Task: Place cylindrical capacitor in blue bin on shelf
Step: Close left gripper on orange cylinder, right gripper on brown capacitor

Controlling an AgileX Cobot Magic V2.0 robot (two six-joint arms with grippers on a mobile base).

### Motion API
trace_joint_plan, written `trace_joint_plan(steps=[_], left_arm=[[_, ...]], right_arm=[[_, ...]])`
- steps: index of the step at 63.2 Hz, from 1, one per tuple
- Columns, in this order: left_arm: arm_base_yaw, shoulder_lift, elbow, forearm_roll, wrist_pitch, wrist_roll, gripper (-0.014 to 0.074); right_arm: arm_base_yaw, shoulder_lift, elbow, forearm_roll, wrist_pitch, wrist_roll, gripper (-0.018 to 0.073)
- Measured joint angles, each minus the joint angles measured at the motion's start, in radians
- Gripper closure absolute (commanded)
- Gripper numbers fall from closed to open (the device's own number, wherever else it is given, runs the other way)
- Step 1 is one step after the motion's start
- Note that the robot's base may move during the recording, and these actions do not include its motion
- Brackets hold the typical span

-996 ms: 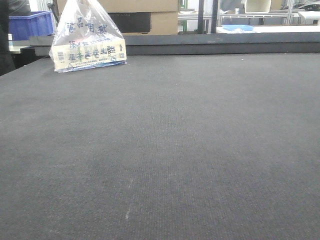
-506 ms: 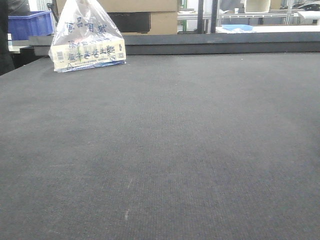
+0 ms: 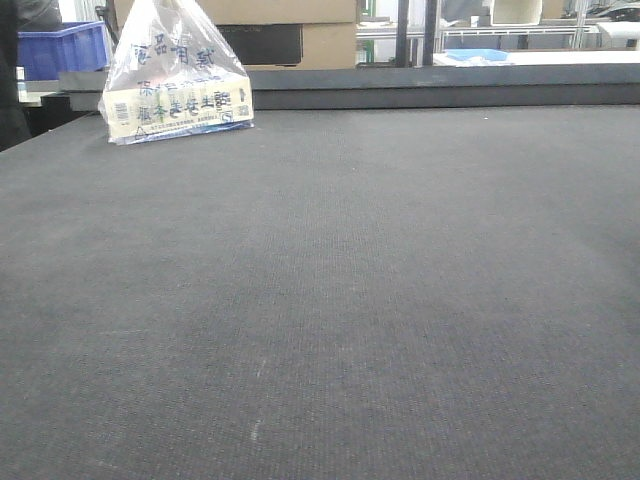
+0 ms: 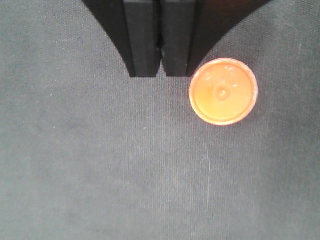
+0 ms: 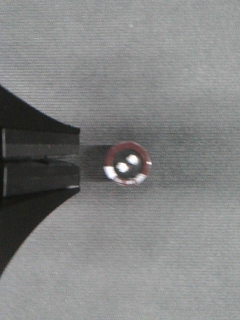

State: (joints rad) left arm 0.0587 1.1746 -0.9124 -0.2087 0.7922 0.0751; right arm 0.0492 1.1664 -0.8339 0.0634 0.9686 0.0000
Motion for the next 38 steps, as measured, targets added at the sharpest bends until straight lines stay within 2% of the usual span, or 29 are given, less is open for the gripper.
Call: trace_joint_plan(steps=[9, 14, 20, 38], left_arm=[[0.000, 0.002, 0.000, -0.002, 0.001, 0.000, 0.0708], [0.000, 0.002, 0.000, -0.002, 0.001, 0.000, 0.0708], [0.000, 0.002, 0.000, -0.002, 0.001, 0.000, 0.0708], [0.000, 0.002, 0.000, -0.002, 0.006, -0.001, 0.0708]], right_arm=[[0.000, 0.054, -0.007, 0.000, -0.019, 0.000, 0.0278], [0.000, 0.091, -0.007, 0.000, -0.030, 0.000, 0.0179], [0.000, 0.147, -0.007, 0.000, -0.042, 0.000, 0.0134], [0.000, 0.283, -0.007, 0.000, -0.120, 0.000, 0.0135]])
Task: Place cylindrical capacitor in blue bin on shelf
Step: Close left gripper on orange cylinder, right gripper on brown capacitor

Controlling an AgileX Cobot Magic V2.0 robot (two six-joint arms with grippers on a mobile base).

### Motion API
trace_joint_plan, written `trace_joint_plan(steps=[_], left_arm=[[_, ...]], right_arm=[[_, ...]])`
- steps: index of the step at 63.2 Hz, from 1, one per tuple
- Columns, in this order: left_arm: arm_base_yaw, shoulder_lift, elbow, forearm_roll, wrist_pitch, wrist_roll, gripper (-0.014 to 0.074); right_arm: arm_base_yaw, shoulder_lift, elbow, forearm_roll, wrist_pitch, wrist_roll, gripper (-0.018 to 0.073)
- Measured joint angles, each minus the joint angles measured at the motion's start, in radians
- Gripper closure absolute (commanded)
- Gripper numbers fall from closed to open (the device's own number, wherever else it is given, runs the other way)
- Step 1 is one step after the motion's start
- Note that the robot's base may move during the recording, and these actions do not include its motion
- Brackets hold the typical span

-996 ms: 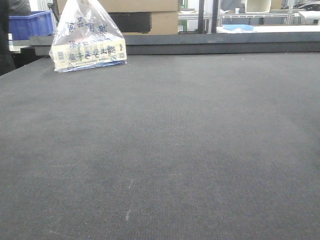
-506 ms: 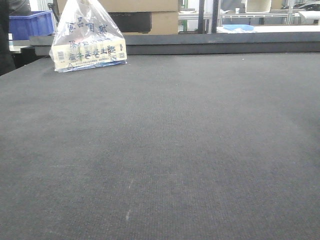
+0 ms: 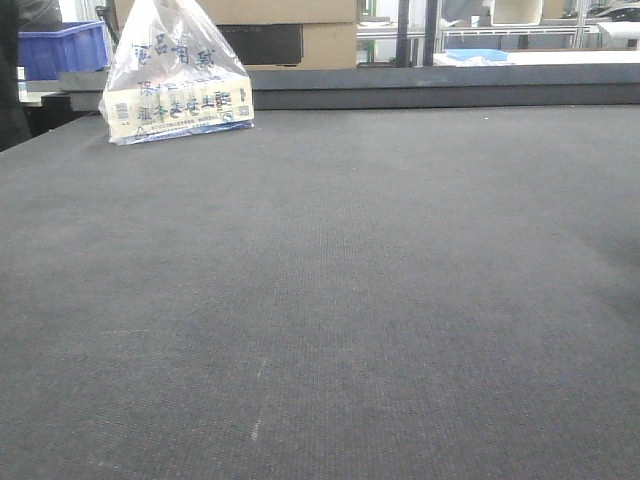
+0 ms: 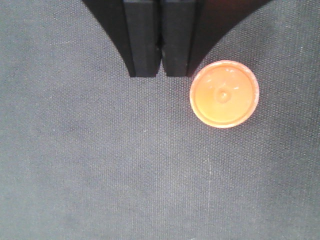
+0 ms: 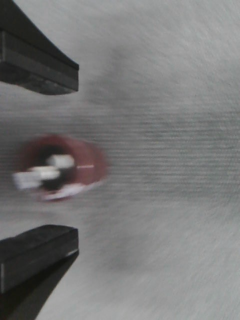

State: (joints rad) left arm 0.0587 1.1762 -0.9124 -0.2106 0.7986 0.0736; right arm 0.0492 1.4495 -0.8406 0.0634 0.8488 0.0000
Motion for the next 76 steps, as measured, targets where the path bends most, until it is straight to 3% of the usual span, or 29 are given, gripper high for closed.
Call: trace_joint_plan(steps=[8, 14, 23, 32, 39, 45, 54, 59, 62, 76], left_arm=[[0.000, 0.000, 0.000, -0.002, 0.000, 0.000, 0.0708], [0.000, 0.000, 0.000, -0.002, 0.000, 0.000, 0.0708], [0.000, 0.000, 0.000, -0.002, 0.002, 0.000, 0.0708], [0.000, 0.000, 0.000, -0.002, 0.002, 0.000, 0.0708], [0.000, 0.000, -0.002, -0.002, 0.002, 0.000, 0.0697], [0.000, 0.000, -0.013, 0.020, 0.002, 0.000, 0.0583], [0.000, 0.000, -0.037, 0.087, 0.000, 0.000, 0.0223], [0.000, 0.000, -0.038, 0.118, 0.000, 0.000, 0.0064], [0.000, 0.000, -0.038, 0.136, 0.000, 0.000, 0.0030], [0.000, 0.049, -0.039, 0.185, -0.020, -0.021, 0.0027]], right_arm=[[0.000, 0.040, 0.000, 0.000, -0.010, 0.000, 0.0138], [0.000, 0.054, 0.000, 0.000, -0.017, 0.000, 0.0191], [0.000, 0.057, 0.000, 0.000, -0.017, 0.000, 0.0414], [0.000, 0.057, -0.001, -0.002, -0.017, 0.000, 0.0707], [0.000, 0.057, -0.001, -0.002, -0.017, 0.000, 0.0720], [0.000, 0.057, -0.001, -0.002, -0.017, 0.000, 0.0721], [0.000, 0.057, -0.001, -0.002, -0.017, 0.000, 0.0721], [0.000, 0.057, -0.001, -0.002, -0.017, 0.000, 0.0721], [0.000, 0.057, -0.001, -0.002, -0.017, 0.000, 0.0721], [0.000, 0.057, -0.001, -0.001, -0.019, 0.000, 0.0721]])
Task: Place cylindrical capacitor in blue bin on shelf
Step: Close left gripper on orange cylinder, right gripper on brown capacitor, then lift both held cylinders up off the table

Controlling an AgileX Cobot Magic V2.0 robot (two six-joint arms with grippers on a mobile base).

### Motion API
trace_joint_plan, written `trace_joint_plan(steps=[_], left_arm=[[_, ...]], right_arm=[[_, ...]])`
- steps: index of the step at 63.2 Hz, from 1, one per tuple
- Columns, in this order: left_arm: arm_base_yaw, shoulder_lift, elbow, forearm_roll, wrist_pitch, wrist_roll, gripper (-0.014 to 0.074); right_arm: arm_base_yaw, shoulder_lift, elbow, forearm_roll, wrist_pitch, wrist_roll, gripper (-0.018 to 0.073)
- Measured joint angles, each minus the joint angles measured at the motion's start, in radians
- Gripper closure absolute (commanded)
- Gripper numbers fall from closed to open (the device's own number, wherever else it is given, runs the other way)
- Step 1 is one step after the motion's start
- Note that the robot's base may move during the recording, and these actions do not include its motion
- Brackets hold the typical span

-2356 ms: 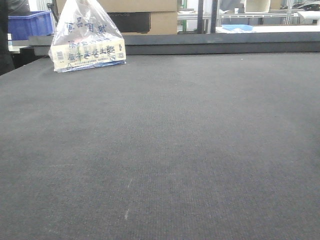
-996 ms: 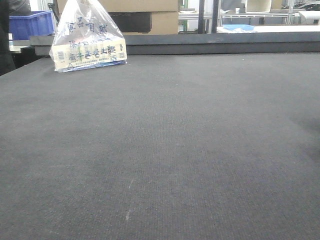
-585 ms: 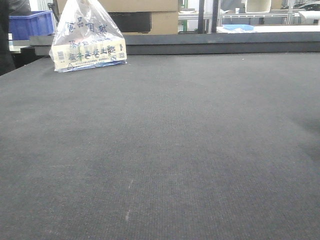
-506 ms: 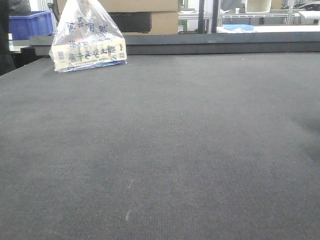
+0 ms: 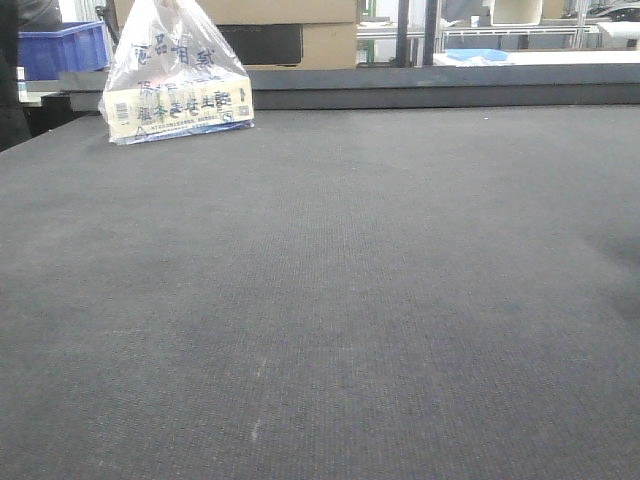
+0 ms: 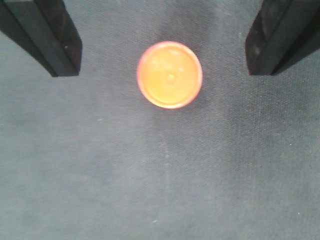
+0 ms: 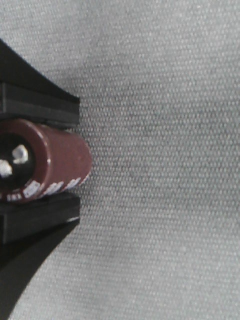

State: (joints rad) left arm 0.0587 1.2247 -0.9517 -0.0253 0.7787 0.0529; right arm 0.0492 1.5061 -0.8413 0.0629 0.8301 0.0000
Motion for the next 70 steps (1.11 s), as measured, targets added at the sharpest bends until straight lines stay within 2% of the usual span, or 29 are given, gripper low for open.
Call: trace_joint_plan(steps=[22, 30, 35, 50, 54, 60, 70], left_arm=[[0.000, 0.178, -0.002, 0.006, -0.010, -0.004, 0.0029], [0.000, 0.229, -0.002, 0.006, -0.026, -0.006, 0.0063], [0.000, 0.247, -0.002, 0.006, -0.035, -0.006, 0.0118], [0.000, 0.264, -0.002, 0.007, -0.067, -0.008, 0.0417], [0.000, 0.264, -0.002, 0.009, -0.067, -0.008, 0.0508], [0.000, 0.264, -0.002, 0.010, -0.071, -0.008, 0.0692], [0.000, 0.264, -0.002, 0.010, -0.074, -0.008, 0.0708]], right_arm=[[0.000, 0.000, 0.000, 0.002, 0.000, 0.000, 0.0721], [0.000, 0.000, 0.000, 0.002, 0.000, 0.000, 0.0721], [0.000, 0.000, 0.000, 0.002, 0.000, 0.000, 0.0721], [0.000, 0.000, 0.000, 0.004, -0.011, 0.000, 0.0721], [0.000, 0.000, 0.000, 0.008, -0.017, 0.000, 0.0721], [0.000, 0.000, 0.000, 0.008, -0.024, 0.000, 0.0721], [0.000, -0.005, 0.000, 0.008, -0.026, 0.000, 0.0721]])
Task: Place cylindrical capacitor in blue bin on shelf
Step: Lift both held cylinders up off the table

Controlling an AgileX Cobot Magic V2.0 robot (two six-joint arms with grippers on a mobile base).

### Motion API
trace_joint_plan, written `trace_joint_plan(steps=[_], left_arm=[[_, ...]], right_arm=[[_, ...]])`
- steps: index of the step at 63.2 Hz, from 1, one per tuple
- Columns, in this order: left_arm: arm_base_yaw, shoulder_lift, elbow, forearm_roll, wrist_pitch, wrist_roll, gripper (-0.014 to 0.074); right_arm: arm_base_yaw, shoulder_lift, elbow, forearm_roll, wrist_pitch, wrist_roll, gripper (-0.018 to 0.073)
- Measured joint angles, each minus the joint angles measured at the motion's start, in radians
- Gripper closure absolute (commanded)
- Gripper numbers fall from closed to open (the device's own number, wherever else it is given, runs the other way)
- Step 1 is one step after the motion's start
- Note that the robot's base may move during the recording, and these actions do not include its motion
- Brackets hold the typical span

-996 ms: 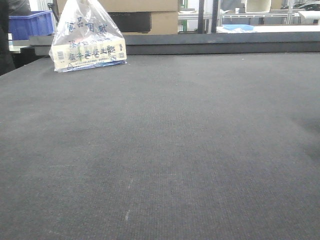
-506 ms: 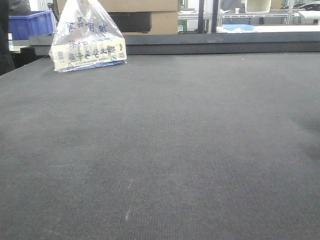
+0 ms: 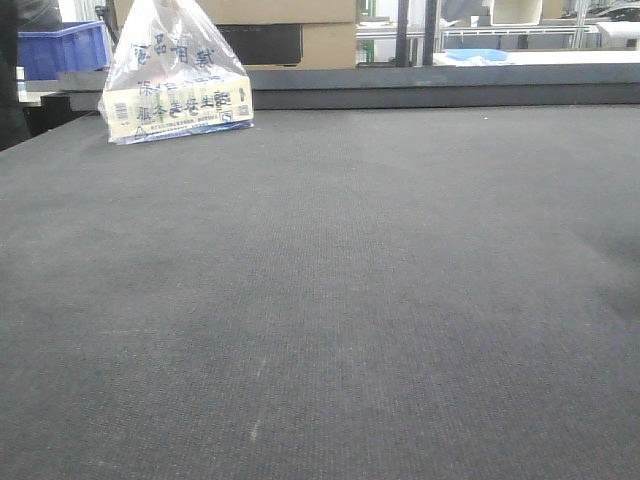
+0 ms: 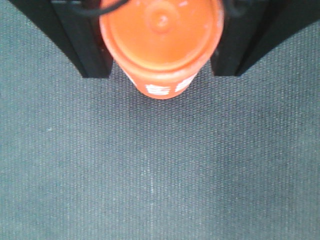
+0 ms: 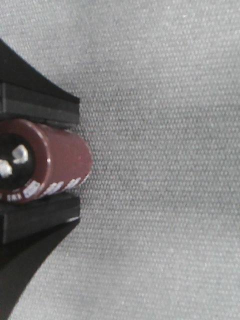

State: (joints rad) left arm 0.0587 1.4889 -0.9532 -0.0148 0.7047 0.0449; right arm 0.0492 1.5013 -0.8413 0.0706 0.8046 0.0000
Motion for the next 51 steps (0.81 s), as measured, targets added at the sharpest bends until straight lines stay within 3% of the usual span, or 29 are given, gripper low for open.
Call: trace_joint_plan(steps=[26, 51], left_arm=[[0.000, -0.283, 0.024, 0.000, -0.063, 0.002, 0.0708], [0.000, -0.722, 0.299, -0.022, -0.341, 0.004, 0.0708]], right_arm=[[0.000, -0.276, 0.000, 0.000, -0.021, 0.000, 0.0721], [0.000, -0.678, 0.128, 0.000, -0.352, 0.000, 0.0721]])
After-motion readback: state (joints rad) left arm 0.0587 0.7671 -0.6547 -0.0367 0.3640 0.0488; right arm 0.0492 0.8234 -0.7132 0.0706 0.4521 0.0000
